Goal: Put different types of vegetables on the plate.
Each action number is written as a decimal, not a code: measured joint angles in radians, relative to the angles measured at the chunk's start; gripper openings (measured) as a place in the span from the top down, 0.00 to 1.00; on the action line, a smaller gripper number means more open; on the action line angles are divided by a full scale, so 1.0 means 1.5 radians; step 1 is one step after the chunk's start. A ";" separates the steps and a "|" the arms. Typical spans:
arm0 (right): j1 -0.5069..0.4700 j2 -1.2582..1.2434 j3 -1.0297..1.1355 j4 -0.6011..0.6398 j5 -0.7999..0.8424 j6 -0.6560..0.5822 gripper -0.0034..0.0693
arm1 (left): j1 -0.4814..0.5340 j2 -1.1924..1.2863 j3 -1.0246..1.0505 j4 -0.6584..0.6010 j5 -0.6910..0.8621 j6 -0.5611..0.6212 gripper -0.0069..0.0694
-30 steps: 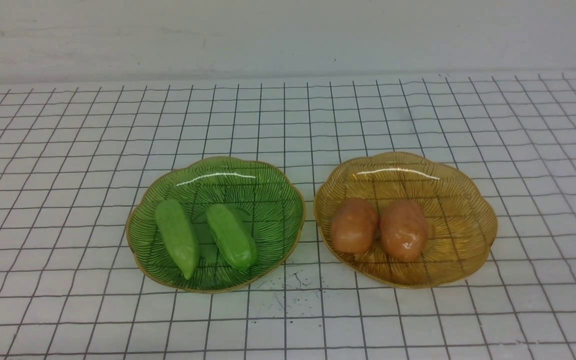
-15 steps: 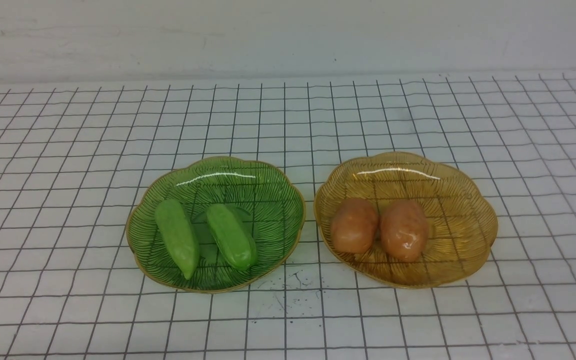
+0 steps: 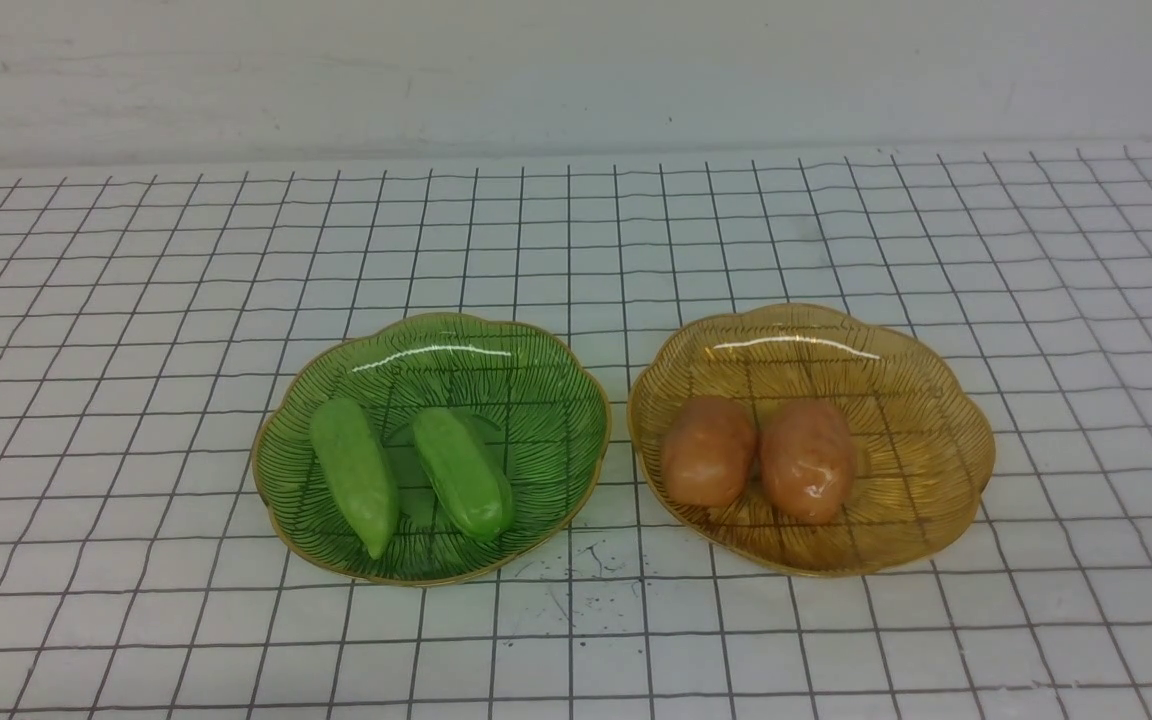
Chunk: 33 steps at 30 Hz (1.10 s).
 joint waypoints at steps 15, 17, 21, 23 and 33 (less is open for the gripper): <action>-0.063 0.000 0.005 0.034 0.227 -0.046 0.97 | 0.000 0.000 0.000 0.000 0.000 0.000 0.92; -0.099 0.000 0.024 0.029 0.250 -0.047 0.97 | 0.000 0.000 0.000 0.000 0.000 0.000 0.92; -0.158 0.000 0.103 0.009 0.244 -0.048 0.97 | 0.000 0.000 0.000 0.000 0.000 0.000 0.92; -0.176 0.000 0.142 0.003 0.230 -0.048 0.97 | 0.000 0.000 0.000 0.000 0.000 0.000 0.92; -0.251 -0.033 0.307 0.003 0.162 -0.035 0.97 | 0.000 0.000 0.000 0.000 0.000 0.000 0.92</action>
